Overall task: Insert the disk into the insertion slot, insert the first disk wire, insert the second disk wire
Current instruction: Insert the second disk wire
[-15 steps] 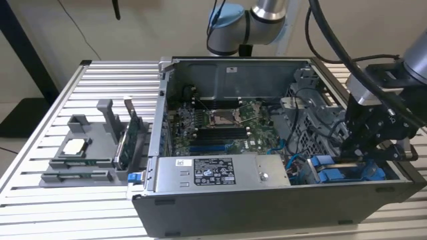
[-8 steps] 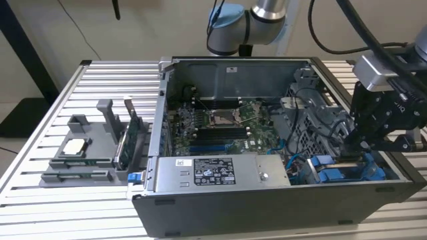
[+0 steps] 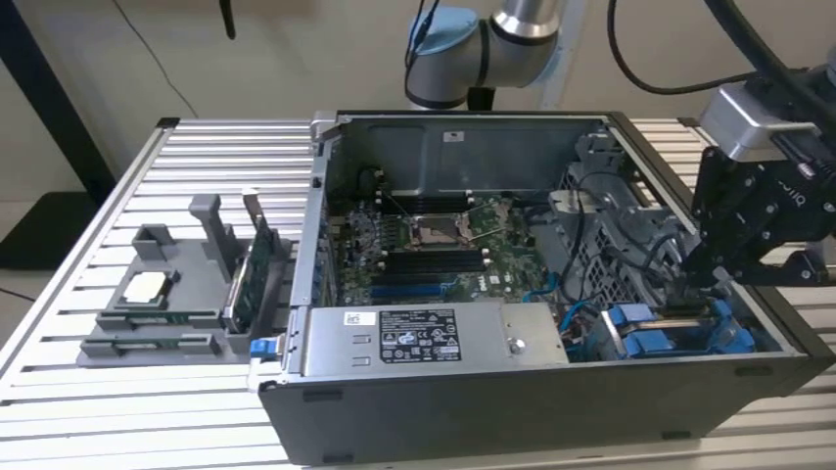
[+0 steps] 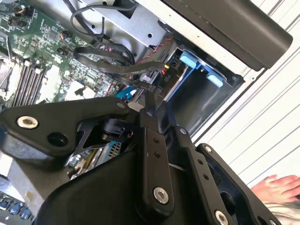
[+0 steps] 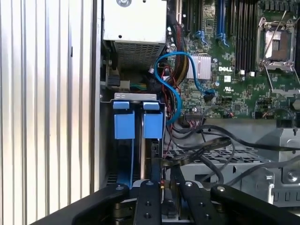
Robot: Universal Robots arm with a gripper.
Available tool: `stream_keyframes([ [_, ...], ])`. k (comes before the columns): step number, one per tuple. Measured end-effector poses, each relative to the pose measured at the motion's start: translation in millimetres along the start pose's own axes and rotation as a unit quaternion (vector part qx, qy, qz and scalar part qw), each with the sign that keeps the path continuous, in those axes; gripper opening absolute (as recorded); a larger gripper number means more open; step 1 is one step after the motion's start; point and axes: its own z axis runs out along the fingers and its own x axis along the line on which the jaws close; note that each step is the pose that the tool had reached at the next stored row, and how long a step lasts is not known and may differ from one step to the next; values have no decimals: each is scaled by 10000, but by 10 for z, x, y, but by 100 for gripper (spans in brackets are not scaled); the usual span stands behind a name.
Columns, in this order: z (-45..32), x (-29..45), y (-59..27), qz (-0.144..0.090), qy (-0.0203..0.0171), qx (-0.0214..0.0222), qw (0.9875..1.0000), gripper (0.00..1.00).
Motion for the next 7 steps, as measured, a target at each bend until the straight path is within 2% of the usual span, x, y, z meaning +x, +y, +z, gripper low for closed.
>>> stream_keyframes([
  [7, -23, -3, 1, 0, -1, 0, 10000, 24],
])
